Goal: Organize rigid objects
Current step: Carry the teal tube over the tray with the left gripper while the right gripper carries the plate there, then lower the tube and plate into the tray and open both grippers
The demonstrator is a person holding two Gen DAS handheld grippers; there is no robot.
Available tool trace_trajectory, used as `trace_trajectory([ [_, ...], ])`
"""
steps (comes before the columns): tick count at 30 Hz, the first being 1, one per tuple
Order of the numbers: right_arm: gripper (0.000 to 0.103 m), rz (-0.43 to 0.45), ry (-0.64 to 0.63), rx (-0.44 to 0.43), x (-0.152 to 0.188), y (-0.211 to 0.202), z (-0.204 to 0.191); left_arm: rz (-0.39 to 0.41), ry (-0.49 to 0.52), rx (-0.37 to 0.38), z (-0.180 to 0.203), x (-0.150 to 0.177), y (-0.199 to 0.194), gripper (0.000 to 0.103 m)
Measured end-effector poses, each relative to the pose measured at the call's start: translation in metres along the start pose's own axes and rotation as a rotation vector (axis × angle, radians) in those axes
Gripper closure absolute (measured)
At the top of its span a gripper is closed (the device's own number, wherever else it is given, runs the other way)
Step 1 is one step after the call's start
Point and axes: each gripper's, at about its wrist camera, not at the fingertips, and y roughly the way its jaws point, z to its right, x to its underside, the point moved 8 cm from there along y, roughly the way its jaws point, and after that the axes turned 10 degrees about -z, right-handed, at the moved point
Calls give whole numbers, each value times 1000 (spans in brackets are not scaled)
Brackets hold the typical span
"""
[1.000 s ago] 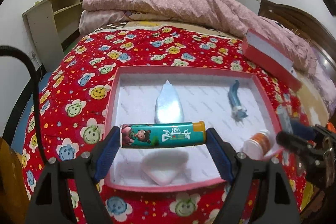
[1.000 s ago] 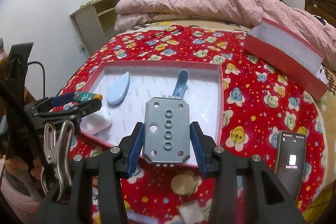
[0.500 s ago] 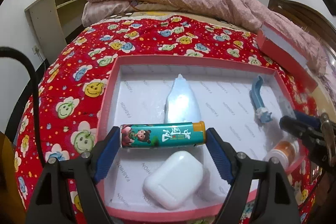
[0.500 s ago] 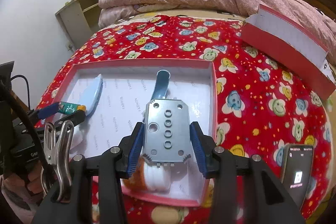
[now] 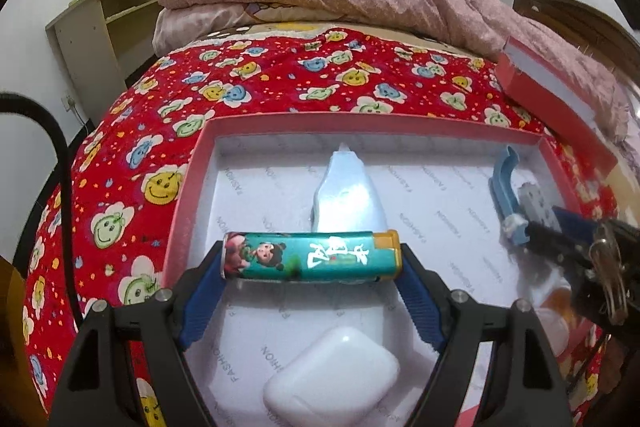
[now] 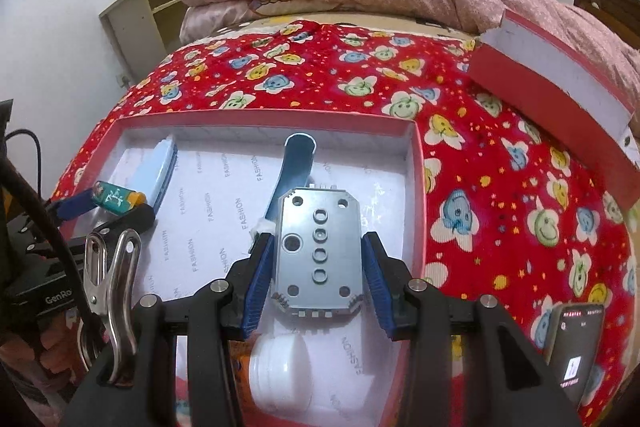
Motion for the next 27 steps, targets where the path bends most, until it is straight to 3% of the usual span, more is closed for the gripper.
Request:
trace_trajectory([
  [27, 58, 7, -12, 11, -2, 8, -2, 9, 21, -26, 3, -1, 2, 17],
])
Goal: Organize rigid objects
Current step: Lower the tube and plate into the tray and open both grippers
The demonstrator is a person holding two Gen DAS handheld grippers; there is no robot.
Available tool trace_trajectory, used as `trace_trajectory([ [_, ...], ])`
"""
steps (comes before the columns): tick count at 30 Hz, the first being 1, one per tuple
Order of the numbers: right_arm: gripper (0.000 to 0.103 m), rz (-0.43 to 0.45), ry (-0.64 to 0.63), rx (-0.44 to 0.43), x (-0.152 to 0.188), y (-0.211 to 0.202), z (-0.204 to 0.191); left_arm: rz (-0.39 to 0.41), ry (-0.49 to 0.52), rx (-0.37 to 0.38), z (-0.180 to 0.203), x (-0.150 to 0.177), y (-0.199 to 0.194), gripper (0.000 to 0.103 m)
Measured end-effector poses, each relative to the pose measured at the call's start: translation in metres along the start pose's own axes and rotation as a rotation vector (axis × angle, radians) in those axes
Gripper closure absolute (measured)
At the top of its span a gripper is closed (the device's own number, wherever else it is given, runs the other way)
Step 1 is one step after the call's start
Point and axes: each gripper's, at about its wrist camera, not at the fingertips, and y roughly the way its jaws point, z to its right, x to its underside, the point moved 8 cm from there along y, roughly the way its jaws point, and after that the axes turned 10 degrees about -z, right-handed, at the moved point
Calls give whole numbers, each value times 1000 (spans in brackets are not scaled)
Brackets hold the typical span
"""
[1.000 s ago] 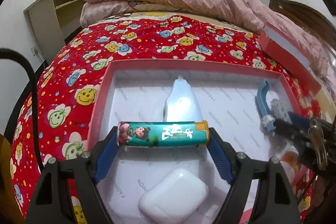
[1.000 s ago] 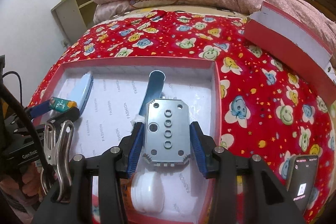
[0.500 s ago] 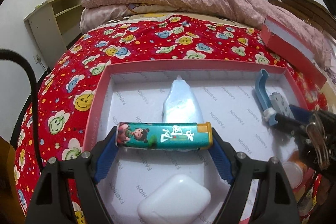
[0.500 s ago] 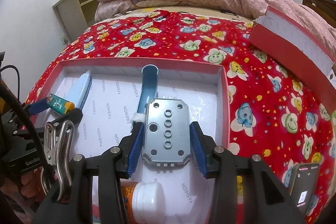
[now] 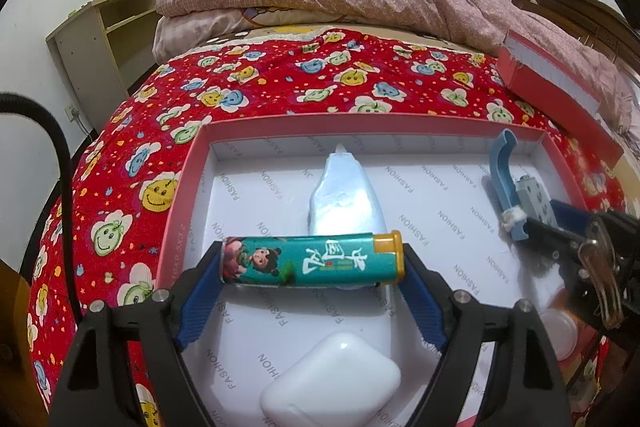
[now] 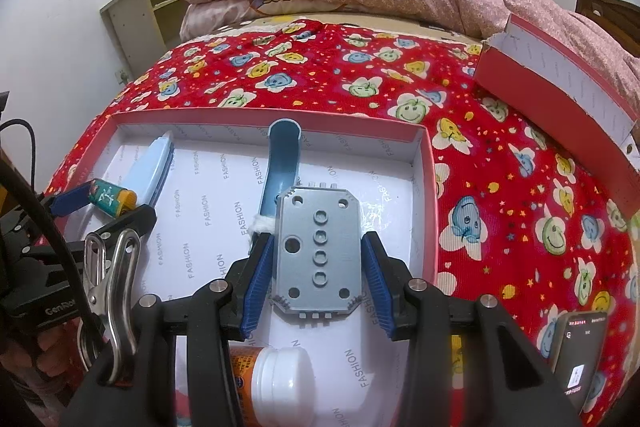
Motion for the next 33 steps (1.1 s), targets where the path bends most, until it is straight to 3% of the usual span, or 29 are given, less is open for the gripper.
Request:
trace_trajectory([
  [17, 54, 0, 24, -31, 0, -7, 0, 14, -36, 42, -5, 1, -19, 17],
  [24, 44, 45, 5, -34, 1, -29, -8, 36, -25, 50, -2, 6, -42, 17],
  [33, 44, 74, -2, -54, 20, -63, -14, 51, -26, 75, 4, 31, -76, 17],
])
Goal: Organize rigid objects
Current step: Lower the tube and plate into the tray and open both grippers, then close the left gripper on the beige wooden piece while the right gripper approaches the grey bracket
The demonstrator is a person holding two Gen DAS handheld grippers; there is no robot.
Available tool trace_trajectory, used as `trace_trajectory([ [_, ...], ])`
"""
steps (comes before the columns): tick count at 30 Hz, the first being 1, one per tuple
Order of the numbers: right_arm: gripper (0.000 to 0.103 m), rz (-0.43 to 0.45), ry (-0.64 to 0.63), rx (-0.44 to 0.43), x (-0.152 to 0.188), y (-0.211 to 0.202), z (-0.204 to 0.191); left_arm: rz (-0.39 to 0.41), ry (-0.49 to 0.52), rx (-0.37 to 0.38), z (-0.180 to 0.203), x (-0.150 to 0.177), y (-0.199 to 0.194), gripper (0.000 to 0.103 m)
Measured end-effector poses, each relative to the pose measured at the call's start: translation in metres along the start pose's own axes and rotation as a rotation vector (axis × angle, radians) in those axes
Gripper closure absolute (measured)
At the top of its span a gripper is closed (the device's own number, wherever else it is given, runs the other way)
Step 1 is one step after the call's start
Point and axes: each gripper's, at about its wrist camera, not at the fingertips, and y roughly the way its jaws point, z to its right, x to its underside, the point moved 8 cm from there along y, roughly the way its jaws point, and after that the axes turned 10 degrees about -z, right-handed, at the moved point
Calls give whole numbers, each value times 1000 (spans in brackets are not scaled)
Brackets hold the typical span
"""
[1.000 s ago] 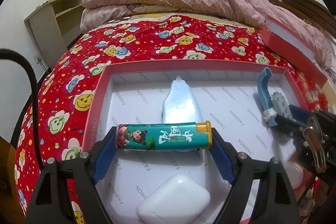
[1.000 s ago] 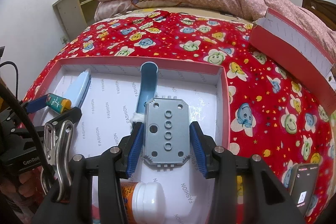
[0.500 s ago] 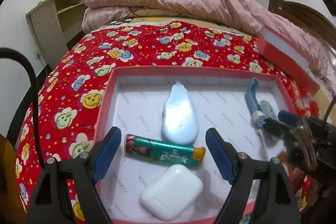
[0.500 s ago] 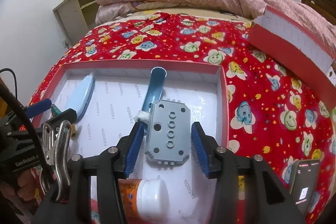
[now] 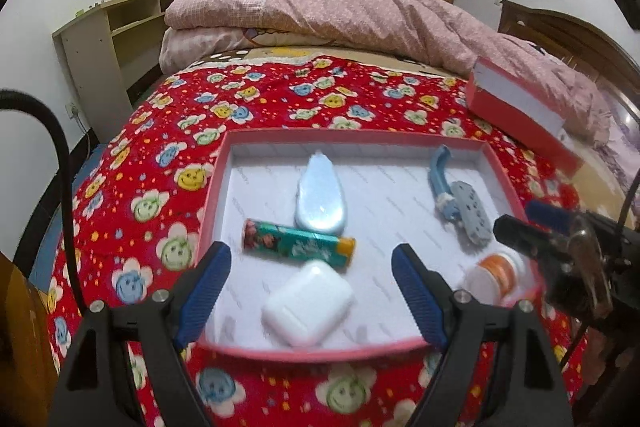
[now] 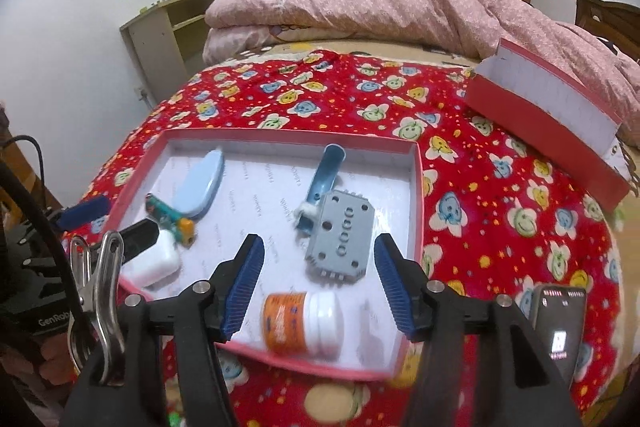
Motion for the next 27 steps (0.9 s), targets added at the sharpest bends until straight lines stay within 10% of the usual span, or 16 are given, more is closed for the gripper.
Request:
trace_trajectory([
  [27, 44, -35, 13, -2, 148, -51, -10, -113, -51, 107, 32, 108, -27, 17],
])
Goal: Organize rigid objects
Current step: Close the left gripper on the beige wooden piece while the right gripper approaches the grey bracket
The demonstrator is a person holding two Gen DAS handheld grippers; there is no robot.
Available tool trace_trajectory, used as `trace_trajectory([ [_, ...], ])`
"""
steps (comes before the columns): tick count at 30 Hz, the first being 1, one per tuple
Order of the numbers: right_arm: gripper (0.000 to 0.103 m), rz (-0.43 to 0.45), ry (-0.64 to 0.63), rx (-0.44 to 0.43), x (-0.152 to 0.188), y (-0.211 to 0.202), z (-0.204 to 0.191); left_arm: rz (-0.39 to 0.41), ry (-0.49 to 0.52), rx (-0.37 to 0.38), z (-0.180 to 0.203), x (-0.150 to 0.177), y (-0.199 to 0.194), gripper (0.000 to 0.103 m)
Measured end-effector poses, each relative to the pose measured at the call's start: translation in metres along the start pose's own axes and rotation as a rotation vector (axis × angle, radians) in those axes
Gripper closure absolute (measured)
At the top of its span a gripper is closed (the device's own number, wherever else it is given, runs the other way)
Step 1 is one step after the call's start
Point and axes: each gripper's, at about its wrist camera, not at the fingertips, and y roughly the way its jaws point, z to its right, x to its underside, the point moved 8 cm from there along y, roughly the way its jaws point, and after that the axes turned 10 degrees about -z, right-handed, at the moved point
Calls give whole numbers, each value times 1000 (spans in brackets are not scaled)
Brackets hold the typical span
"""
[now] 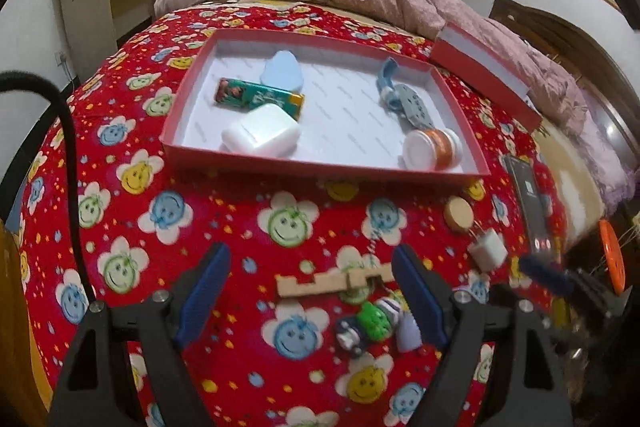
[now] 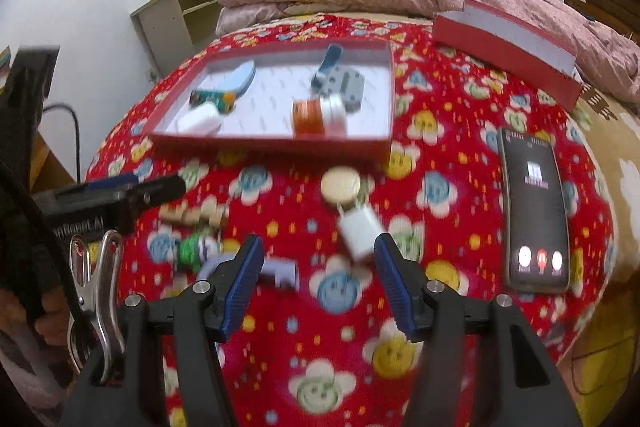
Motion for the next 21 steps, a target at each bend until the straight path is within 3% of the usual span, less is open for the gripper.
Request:
trace_trajectory([
  [4, 44, -11, 18, -22, 23, 2, -1, -4, 32, 7, 15, 8, 3, 17],
  [11, 44, -20, 8, -29, 47, 4, -5, 16, 61, -65, 26, 13, 13, 15],
  [15, 44, -29, -30, 10, 58, 7, -8, 12, 54, -110, 24, 15, 21, 15],
  [21, 43, -36, -26, -22, 64, 15, -7, -3, -24, -120, 14, 17, 30, 15],
])
